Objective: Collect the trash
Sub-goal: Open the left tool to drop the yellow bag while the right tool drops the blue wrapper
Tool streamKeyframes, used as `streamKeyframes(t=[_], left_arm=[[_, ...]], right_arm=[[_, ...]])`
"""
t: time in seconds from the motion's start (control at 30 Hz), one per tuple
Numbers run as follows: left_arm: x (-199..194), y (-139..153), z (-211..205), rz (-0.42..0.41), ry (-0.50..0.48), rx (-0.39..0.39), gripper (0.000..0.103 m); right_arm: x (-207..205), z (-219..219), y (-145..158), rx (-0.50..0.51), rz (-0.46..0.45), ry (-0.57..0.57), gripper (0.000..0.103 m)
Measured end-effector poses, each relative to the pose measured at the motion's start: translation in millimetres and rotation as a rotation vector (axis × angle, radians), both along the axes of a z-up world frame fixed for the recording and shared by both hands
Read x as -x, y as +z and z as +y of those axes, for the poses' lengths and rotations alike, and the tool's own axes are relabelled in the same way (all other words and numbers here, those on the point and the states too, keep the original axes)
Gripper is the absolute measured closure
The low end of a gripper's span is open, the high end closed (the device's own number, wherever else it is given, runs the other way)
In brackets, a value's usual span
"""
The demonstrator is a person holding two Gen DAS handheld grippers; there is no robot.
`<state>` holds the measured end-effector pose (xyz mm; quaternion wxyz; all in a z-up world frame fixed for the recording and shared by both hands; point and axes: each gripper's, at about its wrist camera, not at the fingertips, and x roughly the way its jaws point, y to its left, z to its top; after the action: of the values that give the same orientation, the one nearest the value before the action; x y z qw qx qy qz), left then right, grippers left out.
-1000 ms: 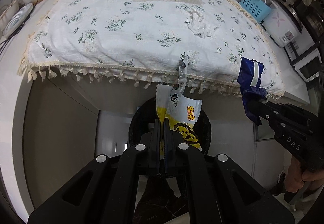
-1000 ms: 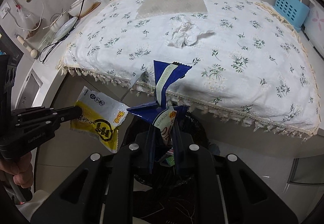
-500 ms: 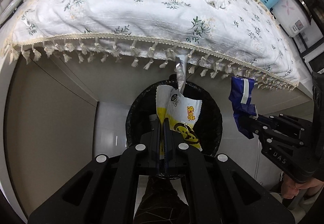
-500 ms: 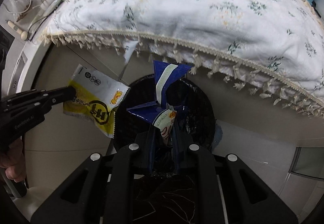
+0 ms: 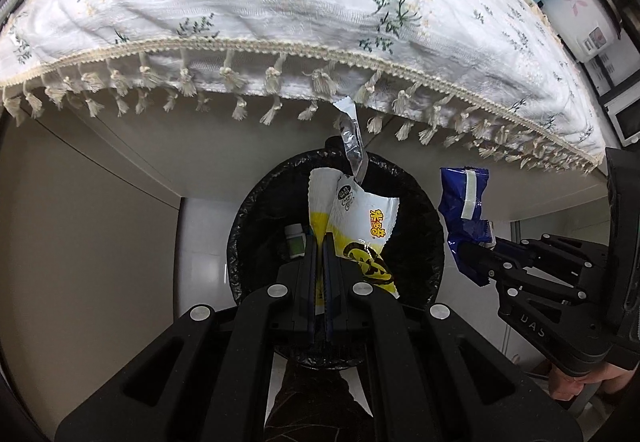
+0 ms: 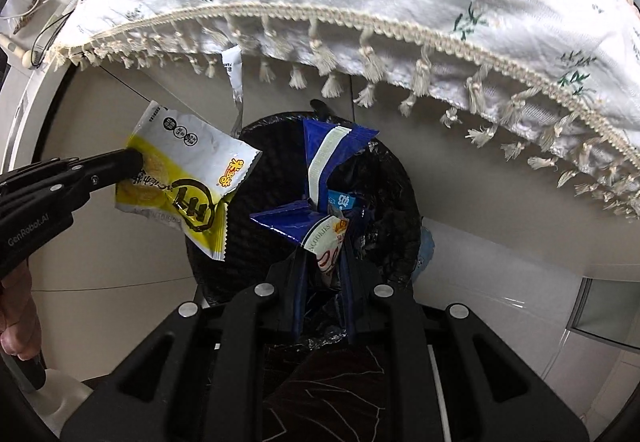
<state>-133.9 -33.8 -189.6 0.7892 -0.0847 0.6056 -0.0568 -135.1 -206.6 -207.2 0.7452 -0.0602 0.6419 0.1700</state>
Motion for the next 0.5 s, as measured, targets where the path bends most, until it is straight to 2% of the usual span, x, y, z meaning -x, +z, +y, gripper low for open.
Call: streamKeyframes(t=[0.2,0.5], left_arm=[[-1.6,-13.3,-6.7,0.027,-0.011,-0.006,0.101],[-9.3,-32.7,-20.3,0.025,-0.044,-0.029,0.101]], right_arm=[[-0.3,3.0,-12.3,0.012,0.011,-0.020,0.089],[-0.8,-10.2,-19.8,0.016,0.024,-0.065,0.089]])
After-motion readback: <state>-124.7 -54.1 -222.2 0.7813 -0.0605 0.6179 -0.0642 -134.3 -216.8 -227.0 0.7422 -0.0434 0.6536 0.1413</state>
